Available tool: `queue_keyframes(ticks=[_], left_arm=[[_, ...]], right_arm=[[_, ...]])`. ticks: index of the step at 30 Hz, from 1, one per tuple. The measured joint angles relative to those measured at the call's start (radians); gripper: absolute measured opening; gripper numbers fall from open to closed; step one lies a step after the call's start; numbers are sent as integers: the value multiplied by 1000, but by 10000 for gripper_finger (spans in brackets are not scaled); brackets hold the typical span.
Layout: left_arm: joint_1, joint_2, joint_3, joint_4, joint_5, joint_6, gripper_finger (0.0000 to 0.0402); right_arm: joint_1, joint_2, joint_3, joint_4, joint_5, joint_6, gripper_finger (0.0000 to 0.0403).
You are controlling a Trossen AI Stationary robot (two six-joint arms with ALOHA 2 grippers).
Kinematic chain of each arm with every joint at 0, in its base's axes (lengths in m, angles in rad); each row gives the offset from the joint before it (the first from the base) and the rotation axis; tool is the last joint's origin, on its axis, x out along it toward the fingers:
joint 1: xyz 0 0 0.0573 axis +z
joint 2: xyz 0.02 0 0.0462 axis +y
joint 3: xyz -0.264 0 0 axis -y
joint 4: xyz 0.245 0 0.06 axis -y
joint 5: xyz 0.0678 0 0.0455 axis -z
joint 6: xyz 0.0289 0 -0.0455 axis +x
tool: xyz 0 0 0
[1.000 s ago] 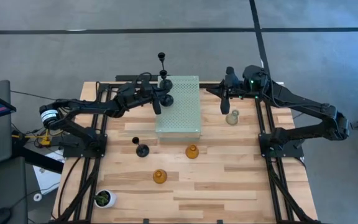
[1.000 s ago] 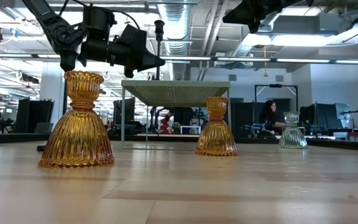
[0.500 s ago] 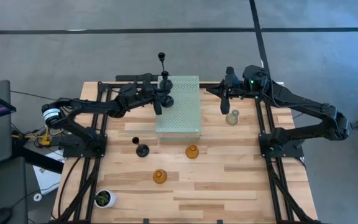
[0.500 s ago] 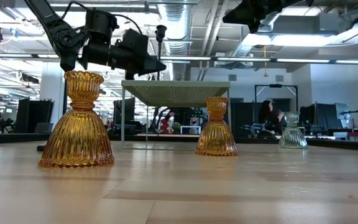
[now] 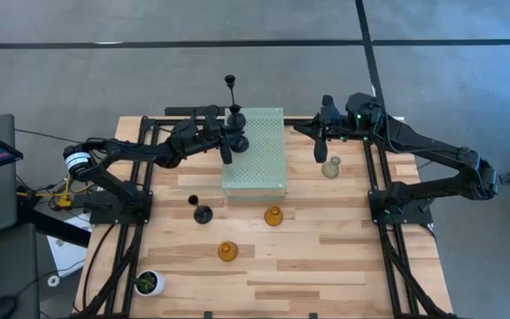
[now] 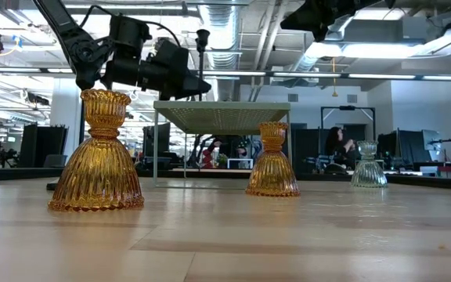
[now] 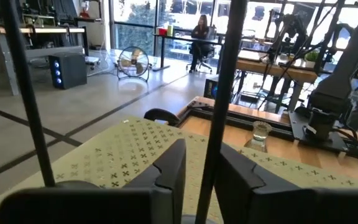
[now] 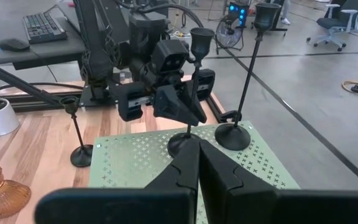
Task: Pick & Place candle stick holders
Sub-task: Put the top black candle holder on the shelf aligned with the other black candle holder, then put the black candle holder on the shelf aligned with the other black candle holder
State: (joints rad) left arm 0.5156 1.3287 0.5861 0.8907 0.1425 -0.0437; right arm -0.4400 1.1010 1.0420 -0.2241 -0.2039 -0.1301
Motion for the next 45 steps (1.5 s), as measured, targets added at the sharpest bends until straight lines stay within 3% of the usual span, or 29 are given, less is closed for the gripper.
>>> queue_keyframes(ticks=[19, 30, 37, 45], left_arm=[[-7, 1, 0, -16, 0, 0, 73], [-7, -2, 0, -33, 1, 36, 116], [-2, -113, 0, -120, 1, 48, 152], [-2, -373, 0, -447, -23, 104, 160]], right_arm=[[0, 0, 0, -10, 0, 0, 0], [0, 0, 0, -37, -1, 16, 0], [1, 0, 0, -37, -1, 19, 0], [1, 0, 0, -37, -1, 18, 0]])
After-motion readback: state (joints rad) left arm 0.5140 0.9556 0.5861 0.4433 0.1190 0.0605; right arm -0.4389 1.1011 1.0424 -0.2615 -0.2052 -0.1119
